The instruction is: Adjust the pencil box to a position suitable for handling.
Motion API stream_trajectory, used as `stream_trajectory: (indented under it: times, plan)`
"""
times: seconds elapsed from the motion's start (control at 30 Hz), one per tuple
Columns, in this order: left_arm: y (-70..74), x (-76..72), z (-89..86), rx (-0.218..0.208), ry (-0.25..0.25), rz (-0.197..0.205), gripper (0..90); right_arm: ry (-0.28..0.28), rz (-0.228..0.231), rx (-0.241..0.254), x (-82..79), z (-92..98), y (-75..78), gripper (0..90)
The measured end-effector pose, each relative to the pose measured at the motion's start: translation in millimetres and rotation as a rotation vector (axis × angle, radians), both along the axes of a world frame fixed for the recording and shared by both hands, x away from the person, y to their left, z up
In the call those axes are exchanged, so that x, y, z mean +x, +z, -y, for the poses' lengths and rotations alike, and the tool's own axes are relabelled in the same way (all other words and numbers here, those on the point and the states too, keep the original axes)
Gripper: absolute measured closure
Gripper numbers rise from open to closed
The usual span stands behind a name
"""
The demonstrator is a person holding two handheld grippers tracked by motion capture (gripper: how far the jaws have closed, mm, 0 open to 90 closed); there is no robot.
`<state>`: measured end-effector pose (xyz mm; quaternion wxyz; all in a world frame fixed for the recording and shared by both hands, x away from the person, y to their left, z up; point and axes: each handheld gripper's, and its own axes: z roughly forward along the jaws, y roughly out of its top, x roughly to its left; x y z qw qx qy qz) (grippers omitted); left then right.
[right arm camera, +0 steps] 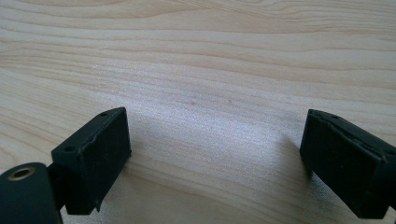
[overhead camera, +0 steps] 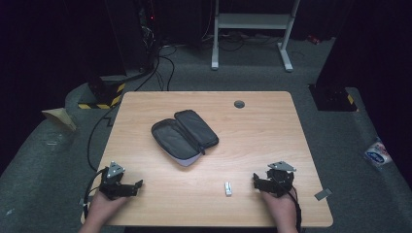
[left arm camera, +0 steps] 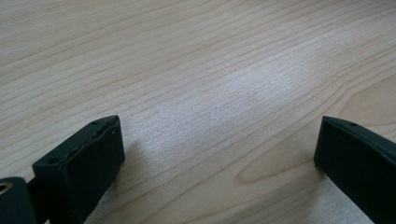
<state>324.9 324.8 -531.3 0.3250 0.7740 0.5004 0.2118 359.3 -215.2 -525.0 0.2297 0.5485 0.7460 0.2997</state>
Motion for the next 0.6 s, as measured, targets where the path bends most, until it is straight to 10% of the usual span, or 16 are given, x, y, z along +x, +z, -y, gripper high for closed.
stream_trajectory:
  times: [0.6]
  plan:
    - [0.1,0.4,-0.3,0.002,-0.005,-0.001,1.9,0.009,0.013,0.001,-3.4,1.1,0.7,14.4]
